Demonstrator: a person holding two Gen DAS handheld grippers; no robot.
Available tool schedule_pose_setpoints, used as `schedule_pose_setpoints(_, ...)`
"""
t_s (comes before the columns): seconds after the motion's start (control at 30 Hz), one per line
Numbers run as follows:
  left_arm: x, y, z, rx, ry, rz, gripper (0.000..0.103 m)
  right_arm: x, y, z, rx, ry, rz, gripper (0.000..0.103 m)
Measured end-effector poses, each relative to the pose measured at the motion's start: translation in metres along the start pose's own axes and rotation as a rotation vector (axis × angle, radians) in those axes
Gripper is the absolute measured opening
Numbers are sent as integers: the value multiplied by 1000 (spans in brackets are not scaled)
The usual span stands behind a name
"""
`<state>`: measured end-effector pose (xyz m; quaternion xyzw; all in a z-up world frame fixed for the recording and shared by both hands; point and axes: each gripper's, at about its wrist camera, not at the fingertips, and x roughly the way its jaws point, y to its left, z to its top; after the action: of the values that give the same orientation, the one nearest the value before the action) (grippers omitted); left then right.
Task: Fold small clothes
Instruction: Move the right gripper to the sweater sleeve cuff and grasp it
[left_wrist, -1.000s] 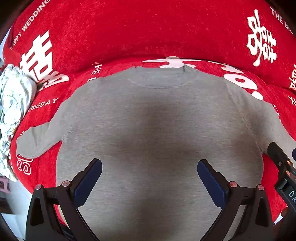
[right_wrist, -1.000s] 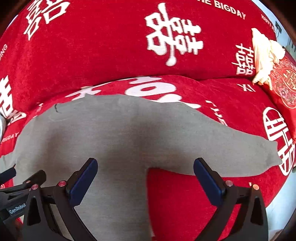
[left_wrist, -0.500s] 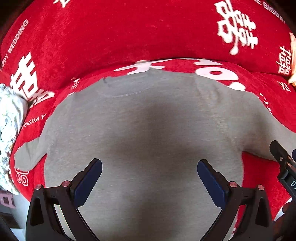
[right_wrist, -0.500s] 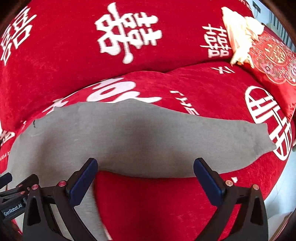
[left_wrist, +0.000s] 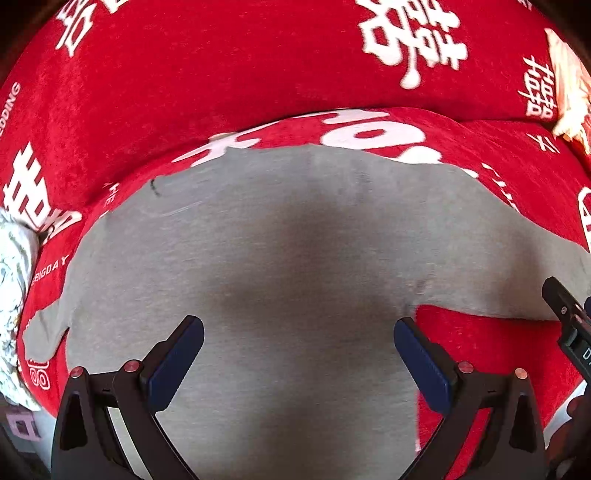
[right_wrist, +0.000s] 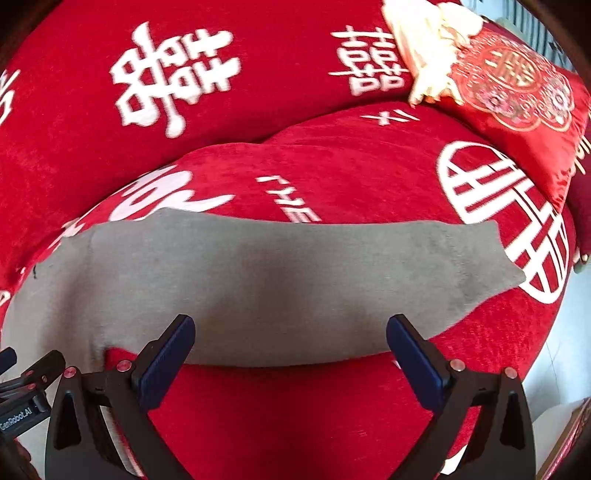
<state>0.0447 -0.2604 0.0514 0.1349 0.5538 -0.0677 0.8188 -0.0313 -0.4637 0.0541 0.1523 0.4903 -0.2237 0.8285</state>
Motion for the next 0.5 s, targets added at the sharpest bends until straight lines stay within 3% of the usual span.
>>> schedule_pose_setpoints(0.3, 6, -39, 1, 52, 5, -8, 103, 12, -55, -5, 65, 9, -56, 103)
schedule_pose_setpoints(0.5, 12, -57, 3, 80, 11, -8, 103, 24, -105, -10, 188, 29, -82, 103)
